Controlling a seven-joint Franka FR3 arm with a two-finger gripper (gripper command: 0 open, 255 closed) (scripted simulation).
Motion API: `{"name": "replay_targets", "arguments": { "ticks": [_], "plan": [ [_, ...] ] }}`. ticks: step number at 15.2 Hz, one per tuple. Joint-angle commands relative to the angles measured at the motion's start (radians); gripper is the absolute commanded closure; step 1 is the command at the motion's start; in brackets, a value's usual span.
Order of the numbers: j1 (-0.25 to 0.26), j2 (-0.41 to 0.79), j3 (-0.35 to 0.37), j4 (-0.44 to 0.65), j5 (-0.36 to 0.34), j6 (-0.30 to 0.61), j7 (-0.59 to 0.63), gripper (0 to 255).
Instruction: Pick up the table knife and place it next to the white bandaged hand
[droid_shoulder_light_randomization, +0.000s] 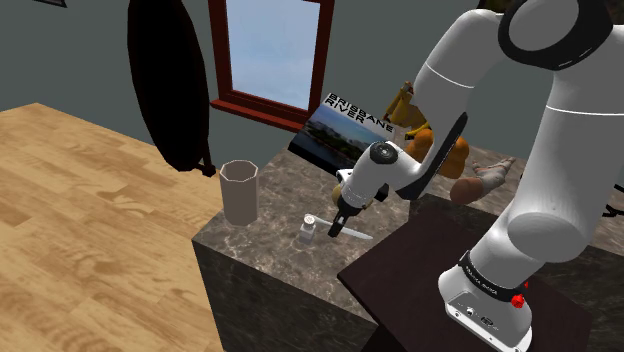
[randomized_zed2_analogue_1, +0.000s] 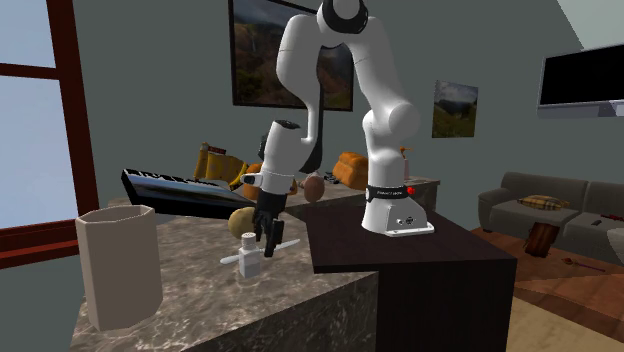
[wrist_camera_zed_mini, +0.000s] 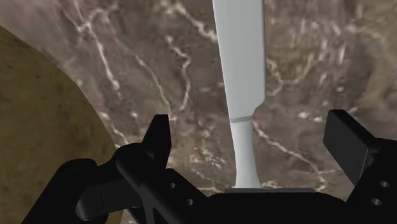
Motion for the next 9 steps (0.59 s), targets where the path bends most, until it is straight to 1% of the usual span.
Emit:
{"name": "replay_targets", "arguments": {
  "ticks": [1,3,4,5,7,8,9],
  "plan": [
    [0.0,0.0,0.0,0.0,0.0,0.0,0.0,255],
    [0.0,0.0,0.0,0.0,-0.001,0.0,0.001,255],
    [0.004,0.009,0.003,0.009,-0.012,-0.003,0.019,255],
    [0.002,0.017,-0.001,0.019,-0.052,0.0,0.053,255],
    [0.005,0.015,0.002,0.017,-0.056,-0.003,0.062,255],
    [0.005,0.023,0.005,0.026,-0.08,-0.004,0.088,255],
    [0.008,0.028,0.005,0.03,-0.061,-0.005,0.073,255]
  ]
}}
